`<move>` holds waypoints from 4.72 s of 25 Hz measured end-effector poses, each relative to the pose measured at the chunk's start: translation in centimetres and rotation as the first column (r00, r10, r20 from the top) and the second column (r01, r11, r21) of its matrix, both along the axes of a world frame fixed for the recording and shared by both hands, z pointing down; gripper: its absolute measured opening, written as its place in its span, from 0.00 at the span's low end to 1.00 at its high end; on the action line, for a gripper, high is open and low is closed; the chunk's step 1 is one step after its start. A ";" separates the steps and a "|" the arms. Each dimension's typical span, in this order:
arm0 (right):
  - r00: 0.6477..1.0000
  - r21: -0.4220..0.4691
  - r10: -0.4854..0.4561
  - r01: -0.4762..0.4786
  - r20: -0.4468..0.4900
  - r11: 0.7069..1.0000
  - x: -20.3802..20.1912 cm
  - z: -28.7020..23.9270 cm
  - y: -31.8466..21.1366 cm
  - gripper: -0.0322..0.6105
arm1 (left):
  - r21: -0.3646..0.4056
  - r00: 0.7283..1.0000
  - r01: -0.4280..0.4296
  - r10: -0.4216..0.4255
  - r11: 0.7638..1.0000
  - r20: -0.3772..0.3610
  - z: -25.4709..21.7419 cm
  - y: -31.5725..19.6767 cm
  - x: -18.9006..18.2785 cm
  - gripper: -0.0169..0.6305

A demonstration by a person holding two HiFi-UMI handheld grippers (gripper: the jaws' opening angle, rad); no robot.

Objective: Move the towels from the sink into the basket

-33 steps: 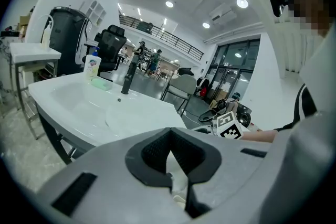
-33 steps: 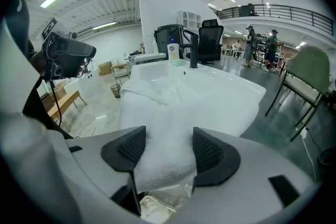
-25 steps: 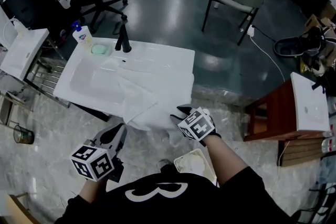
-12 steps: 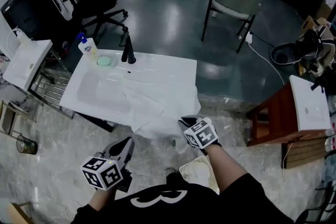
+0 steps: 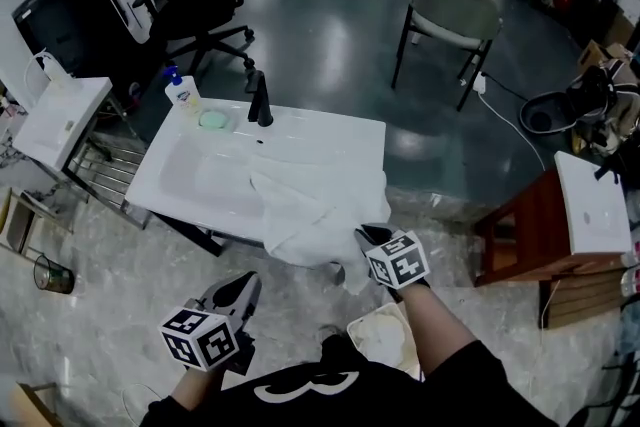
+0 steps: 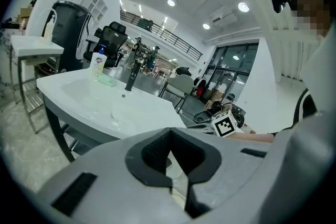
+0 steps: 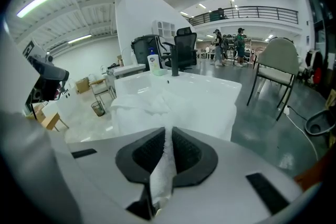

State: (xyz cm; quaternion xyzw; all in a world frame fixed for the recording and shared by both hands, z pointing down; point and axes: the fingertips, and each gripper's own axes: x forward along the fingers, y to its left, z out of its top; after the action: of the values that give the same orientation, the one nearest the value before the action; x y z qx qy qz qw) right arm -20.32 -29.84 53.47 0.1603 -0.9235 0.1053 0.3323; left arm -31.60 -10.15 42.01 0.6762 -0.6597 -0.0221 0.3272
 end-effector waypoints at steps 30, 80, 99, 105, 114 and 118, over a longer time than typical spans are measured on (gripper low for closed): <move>0.941 0.272 -0.003 -0.094 0.337 0.958 2.7 -24.2 9.7 0.11 | 0.145 0.996 -0.082 0.079 0.986 0.030 -5.2 6.3 1.0 0.04; 0.844 -0.051 0.509 -0.508 0.171 0.860 34.3 -3.8 18.3 0.11 | -0.114 0.806 -0.588 0.591 0.801 -0.010 4.8 2.0 26.8 0.03; 0.846 -0.304 0.490 -0.533 -0.209 0.790 39.0 25.7 19.9 0.12 | -0.219 0.847 -0.527 0.529 0.821 -0.057 15.9 2.1 29.2 0.04; 0.830 -0.362 0.466 -0.555 -0.307 0.749 39.9 33.0 19.6 0.12 | -0.268 0.837 -0.542 0.538 0.796 -0.096 19.8 2.7 29.1 0.03; 0.817 -0.412 0.456 -0.574 -0.354 0.708 40.6 37.8 20.6 0.47 | -0.327 0.802 -0.594 0.577 0.735 -0.158 24.3 4.2 30.5 0.04; 0.795 -0.402 0.498 -0.606 -0.347 0.686 41.9 37.5 21.0 0.51 | -0.320 0.789 -0.609 0.594 0.726 -0.157 24.2 4.3 30.8 0.04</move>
State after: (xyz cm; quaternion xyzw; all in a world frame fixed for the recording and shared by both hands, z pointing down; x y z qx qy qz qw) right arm 21.61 -8.83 90.93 0.3518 -0.7320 0.4156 0.4096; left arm -0.82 -5.84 66.23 0.7823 -0.3904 0.1893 0.4470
